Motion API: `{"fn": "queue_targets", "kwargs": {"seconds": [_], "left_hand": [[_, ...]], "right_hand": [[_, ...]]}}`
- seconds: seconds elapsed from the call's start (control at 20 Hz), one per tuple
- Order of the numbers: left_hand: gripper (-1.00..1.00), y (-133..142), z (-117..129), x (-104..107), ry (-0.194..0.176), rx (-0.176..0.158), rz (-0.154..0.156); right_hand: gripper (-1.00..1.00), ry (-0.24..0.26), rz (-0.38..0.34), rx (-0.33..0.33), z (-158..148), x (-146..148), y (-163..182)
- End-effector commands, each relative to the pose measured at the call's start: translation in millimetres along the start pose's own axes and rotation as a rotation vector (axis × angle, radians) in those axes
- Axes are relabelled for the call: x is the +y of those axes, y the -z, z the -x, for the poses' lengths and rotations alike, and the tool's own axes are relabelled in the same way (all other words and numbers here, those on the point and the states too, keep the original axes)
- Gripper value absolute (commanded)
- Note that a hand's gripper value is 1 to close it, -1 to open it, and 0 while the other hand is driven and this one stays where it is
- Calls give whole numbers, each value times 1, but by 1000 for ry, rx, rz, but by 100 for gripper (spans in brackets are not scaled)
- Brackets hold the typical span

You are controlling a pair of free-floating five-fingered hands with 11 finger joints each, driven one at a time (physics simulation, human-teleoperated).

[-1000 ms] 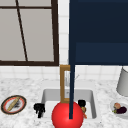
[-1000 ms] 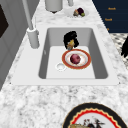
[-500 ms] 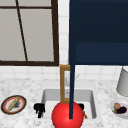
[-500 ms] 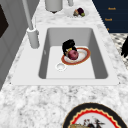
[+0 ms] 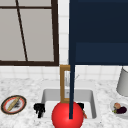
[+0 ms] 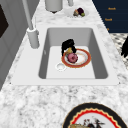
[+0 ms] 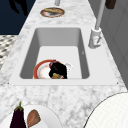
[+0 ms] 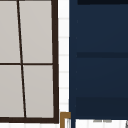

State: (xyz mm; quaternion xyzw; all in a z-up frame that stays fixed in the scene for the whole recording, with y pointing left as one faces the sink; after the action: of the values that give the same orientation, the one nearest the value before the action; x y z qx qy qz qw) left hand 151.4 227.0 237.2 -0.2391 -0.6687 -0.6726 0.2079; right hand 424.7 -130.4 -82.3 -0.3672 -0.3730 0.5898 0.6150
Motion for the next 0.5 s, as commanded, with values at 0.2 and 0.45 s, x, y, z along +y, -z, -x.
{"fn": "queue_targets", "kwargs": {"seconds": [0.2, 0.45], "left_hand": [[0, 0, 0, 0, 0, 0, 0], [0, 0, 0, 0, 0, 0, 0]], "right_hand": [[-100, -42, 8, 15, -6, -16, -10], [-100, -27, -20, -25, 5, -29, -16]]}}
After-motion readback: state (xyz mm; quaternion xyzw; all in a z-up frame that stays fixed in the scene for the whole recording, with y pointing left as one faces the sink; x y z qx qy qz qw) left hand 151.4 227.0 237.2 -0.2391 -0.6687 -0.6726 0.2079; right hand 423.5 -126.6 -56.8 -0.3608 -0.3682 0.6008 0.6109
